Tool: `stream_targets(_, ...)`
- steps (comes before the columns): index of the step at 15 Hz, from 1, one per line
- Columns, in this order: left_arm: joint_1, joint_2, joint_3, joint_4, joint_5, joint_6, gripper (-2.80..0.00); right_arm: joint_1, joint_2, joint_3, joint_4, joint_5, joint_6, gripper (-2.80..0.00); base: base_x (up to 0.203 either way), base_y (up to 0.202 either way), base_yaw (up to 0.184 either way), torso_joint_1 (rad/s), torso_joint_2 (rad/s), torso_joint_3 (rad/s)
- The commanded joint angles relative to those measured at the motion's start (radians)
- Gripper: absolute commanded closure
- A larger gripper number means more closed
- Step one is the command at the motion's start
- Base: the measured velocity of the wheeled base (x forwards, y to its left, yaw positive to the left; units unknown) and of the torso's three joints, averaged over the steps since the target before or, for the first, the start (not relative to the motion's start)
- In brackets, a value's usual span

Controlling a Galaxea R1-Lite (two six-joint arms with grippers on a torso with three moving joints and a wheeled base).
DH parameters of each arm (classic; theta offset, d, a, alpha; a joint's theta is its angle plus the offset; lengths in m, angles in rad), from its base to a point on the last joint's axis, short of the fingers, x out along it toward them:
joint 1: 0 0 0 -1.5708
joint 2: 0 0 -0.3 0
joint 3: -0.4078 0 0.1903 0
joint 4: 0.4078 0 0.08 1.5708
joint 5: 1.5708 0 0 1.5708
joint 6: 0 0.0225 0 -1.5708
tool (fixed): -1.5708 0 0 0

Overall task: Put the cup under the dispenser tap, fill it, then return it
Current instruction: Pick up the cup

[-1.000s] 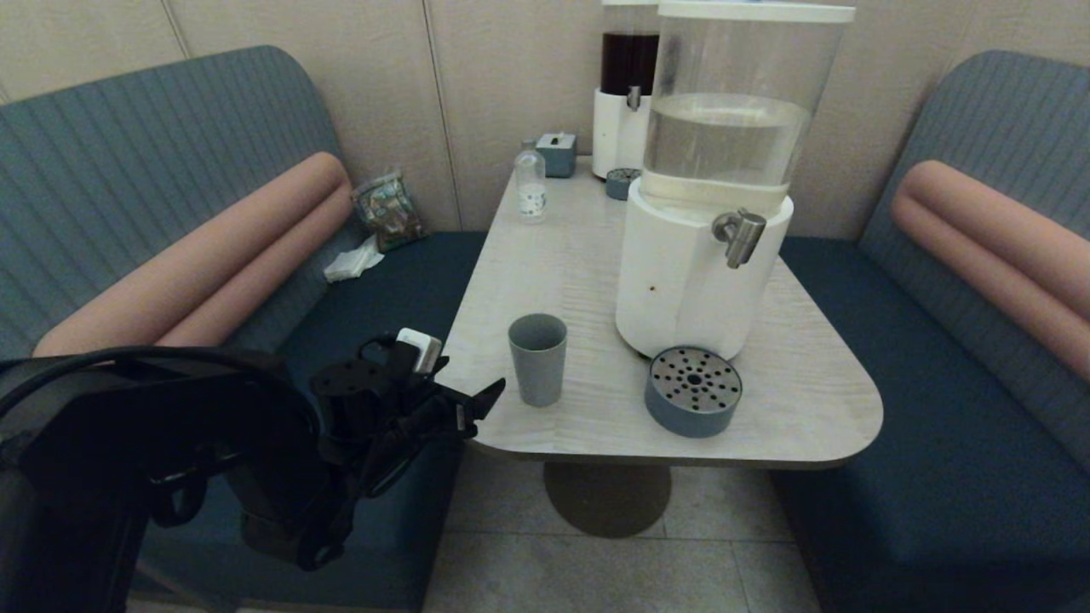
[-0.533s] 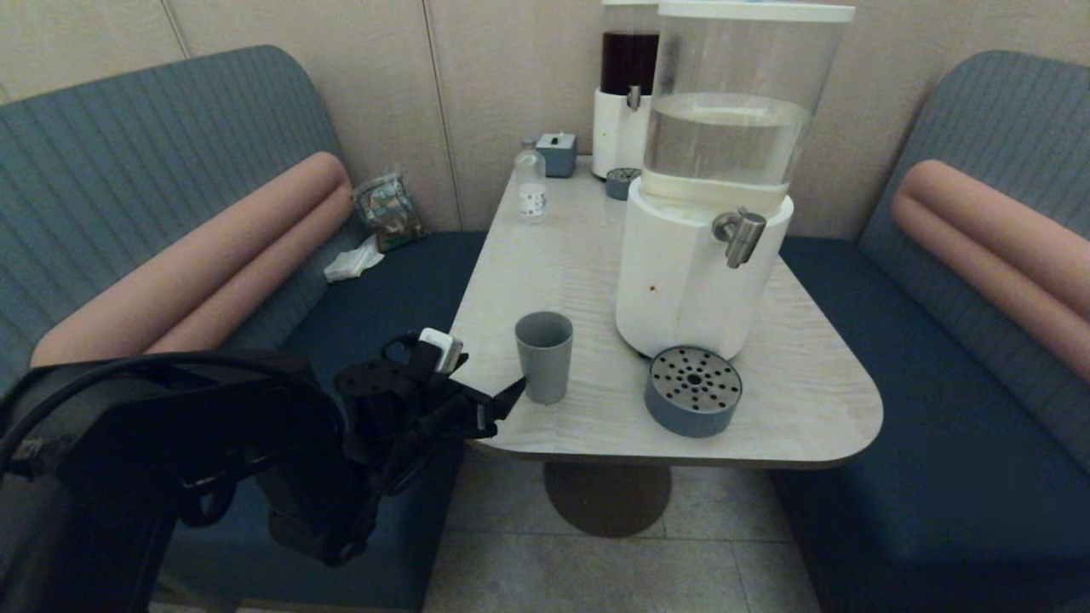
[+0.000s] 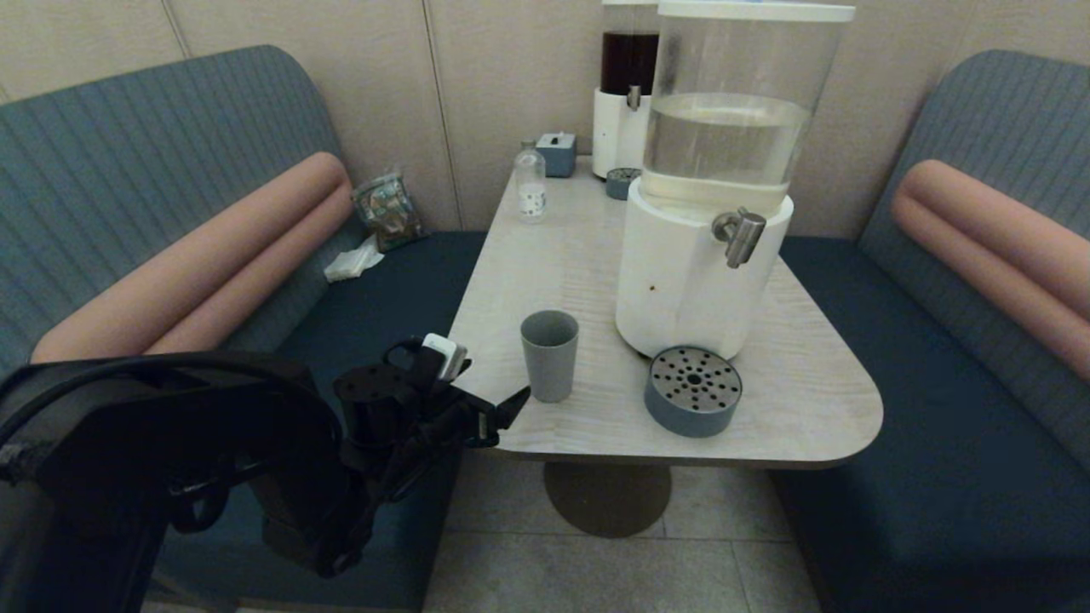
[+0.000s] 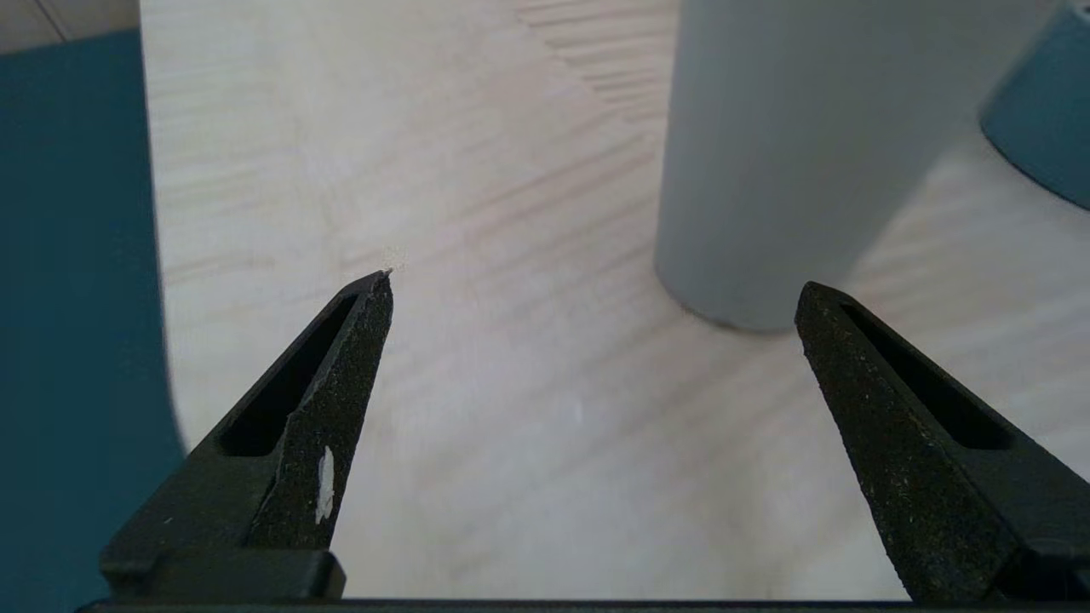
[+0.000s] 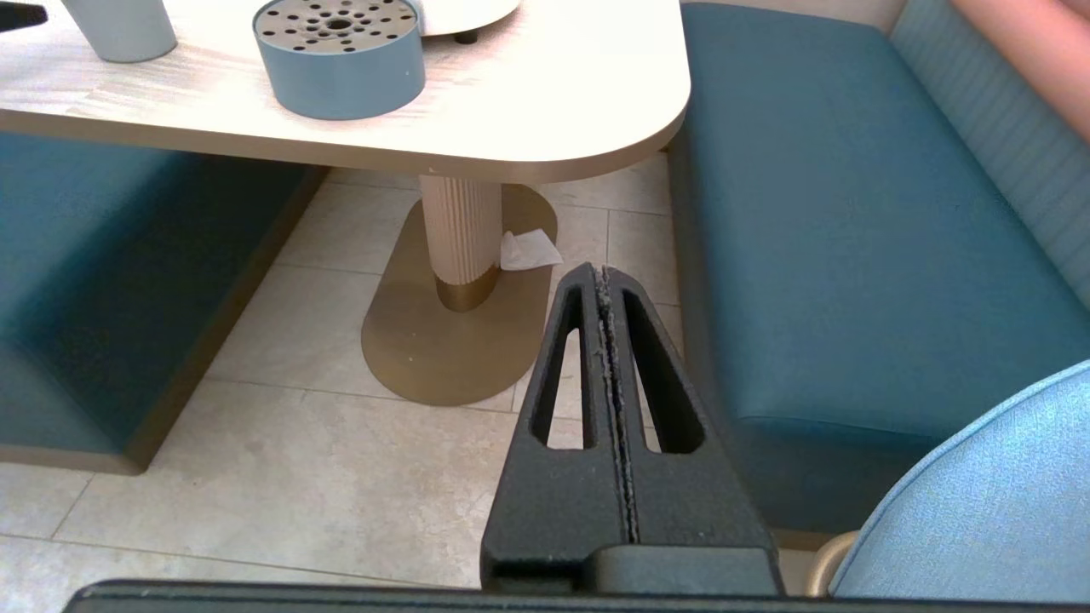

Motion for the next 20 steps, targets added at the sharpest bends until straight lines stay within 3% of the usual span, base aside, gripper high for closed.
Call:
stream_targets(1, -0.005, -0.039, 0.022, -0.009, -0.003, 0.002, -2.8, 0.0, 0.001, 0.0, 0.0, 0.0, 0.0, 0.0, 0.0, 0.0, 0.0, 0.0, 0.0, 0.0)
stream_targets(7, -0.061, -0.016, -0.025, -0.009, -0.003, -0.008, -2.8, 0.0, 0.001, 0.0, 0.0, 0.0, 0.0, 0.0, 0.0, 0.0, 0.0, 0.0, 0.0, 0.0)
stream_targets(20, -0.076, 0.077, -0.186, -0.009, 0.015, -0.012, -2.8, 0.0, 0.001, 0.0, 0.0, 0.0, 0.0, 0.0, 0.0, 0.0, 0.0, 0.0, 0.0, 0.0)
